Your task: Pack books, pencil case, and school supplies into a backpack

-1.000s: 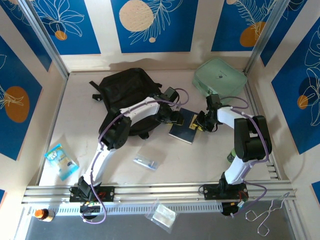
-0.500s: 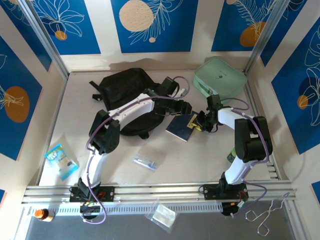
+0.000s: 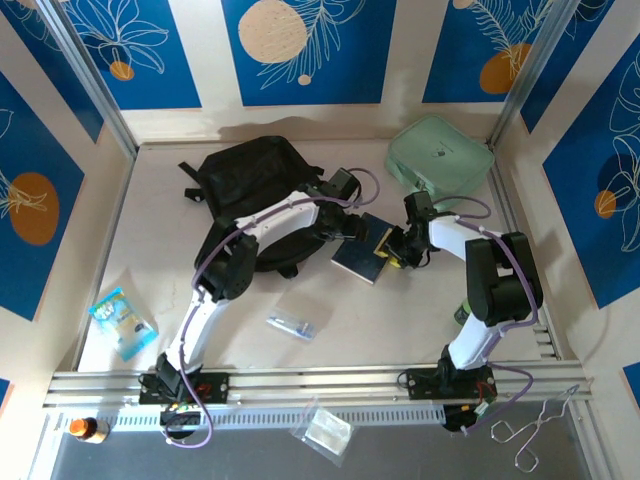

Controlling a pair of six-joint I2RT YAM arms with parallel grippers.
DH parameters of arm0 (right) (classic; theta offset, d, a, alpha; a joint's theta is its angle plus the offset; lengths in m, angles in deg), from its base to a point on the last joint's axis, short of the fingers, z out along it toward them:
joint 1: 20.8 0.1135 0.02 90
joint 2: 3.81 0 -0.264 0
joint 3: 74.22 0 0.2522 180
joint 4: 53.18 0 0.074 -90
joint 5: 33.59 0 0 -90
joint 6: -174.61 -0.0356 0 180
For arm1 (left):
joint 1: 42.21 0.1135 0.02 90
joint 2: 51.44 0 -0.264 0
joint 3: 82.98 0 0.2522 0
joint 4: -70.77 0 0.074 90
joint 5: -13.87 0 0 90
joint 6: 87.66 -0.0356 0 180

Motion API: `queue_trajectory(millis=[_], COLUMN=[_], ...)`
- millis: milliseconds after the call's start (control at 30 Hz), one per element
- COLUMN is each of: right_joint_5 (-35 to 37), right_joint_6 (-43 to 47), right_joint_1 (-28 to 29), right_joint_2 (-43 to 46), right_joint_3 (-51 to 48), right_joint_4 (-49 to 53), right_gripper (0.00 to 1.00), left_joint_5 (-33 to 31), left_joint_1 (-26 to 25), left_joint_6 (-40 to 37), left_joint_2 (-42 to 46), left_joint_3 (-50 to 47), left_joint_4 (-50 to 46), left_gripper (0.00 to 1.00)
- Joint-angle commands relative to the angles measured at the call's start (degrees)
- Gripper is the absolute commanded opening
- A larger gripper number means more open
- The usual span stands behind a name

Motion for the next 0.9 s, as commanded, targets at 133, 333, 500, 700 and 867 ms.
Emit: queue_trajectory(millis=[133,333,500,700,867], right_joint_5=[-0.2,-0.8,-1.6,-3.4,-7.3], right_joint_6=[-1.3,-2.1,-2.6,-3.3,-5.6], right_joint_1=[1.1,1.0,0.9,0.5,-1.7], right_joint_2=[1.2,0.5,-0.2,-0.6,0.4], right_joint_3=[-0.1,0.1,0.1,-0.4,-3.6], right_joint_4=[3.4,3.3,2.8,1.7,-3.4], right_gripper=[0.28,0.26,0.26,0.25,0.22], left_joint_5=[-6.1,-1.6,1.0,11.5,20.8], left_joint_1=[0.4,0.3,0.3,0.5,0.9], left_joint_6=[-2.5,-2.5,-2.6,-2.6,-5.3], left_joint_2=[-3.4,-5.0,-6.4,-6.6,-4.0], left_joint_3=[2.8,2.9,3.7,4.8,8.0], left_joint_4=[-4.3,-4.7,-5.4,-4.4,-4.6], left_gripper=[0.46,0.48,0.52,0.51,0.44])
